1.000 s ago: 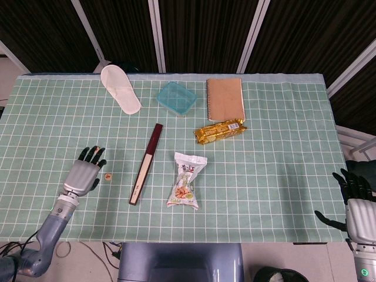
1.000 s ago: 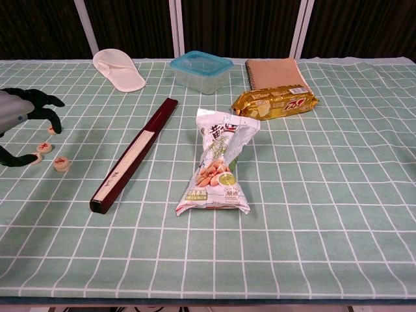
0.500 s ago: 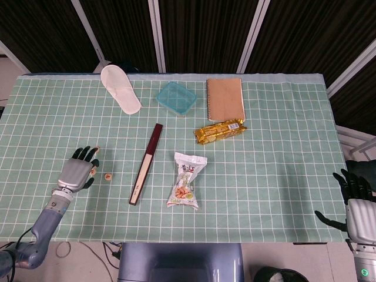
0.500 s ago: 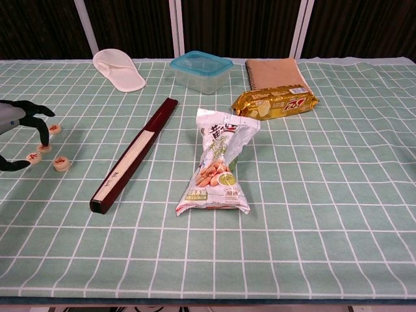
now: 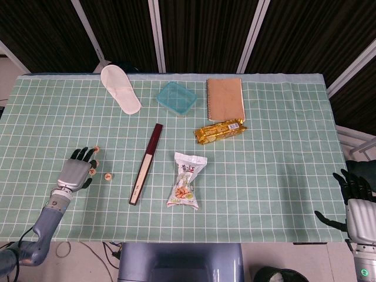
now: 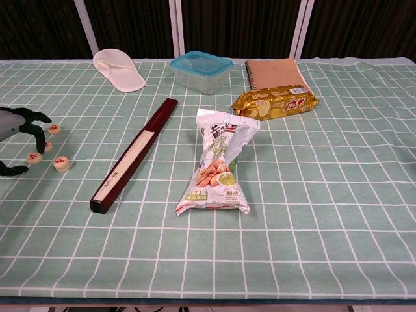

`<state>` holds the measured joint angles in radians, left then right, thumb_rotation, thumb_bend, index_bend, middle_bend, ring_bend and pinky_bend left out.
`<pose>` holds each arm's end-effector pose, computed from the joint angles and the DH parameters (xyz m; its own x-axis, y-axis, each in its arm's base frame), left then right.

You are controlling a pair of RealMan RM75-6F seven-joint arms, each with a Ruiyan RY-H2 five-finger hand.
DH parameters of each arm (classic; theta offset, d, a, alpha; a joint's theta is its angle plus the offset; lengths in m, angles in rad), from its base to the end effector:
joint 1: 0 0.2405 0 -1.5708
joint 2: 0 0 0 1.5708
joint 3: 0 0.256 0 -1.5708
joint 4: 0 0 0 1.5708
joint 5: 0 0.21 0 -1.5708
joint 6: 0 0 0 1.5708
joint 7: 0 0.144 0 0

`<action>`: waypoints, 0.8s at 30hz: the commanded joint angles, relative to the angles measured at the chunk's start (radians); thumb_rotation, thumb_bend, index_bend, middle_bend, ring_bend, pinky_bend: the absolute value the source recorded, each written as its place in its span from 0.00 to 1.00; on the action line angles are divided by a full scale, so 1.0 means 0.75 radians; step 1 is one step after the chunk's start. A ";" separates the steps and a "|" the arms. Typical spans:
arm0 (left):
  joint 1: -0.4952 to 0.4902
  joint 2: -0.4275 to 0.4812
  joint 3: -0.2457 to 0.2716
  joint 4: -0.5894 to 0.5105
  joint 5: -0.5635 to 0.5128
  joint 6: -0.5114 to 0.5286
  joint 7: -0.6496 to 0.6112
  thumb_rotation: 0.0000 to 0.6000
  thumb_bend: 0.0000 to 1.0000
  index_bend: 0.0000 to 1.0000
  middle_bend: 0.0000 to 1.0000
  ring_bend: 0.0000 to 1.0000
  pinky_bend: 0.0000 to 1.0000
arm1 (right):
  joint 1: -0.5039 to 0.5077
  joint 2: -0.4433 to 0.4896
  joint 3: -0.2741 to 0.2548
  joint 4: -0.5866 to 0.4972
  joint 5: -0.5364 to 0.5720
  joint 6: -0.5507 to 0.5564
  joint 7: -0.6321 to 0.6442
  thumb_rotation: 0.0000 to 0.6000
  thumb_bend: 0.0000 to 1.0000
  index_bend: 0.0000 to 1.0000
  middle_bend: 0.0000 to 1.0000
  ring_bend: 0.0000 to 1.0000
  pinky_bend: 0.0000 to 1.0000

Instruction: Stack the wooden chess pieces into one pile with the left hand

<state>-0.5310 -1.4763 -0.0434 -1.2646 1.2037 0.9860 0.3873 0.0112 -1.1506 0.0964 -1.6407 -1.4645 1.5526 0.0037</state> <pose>-0.2885 0.3125 0.0200 0.6909 0.2696 0.6708 0.7227 -0.2355 -0.6498 -0.3132 -0.1665 0.1640 0.3358 0.0821 0.9384 -0.9403 0.0881 0.3287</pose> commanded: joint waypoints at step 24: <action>0.011 -0.012 -0.001 0.004 -0.010 0.023 0.075 1.00 0.31 0.47 0.10 0.00 0.10 | -0.001 0.001 0.002 -0.007 0.010 -0.005 0.006 1.00 0.20 0.11 0.07 0.06 0.00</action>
<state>-0.5227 -1.4850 -0.0444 -1.2612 1.1960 1.0031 0.4435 0.0100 -1.1496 0.0983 -1.6456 -1.4571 1.5489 0.0079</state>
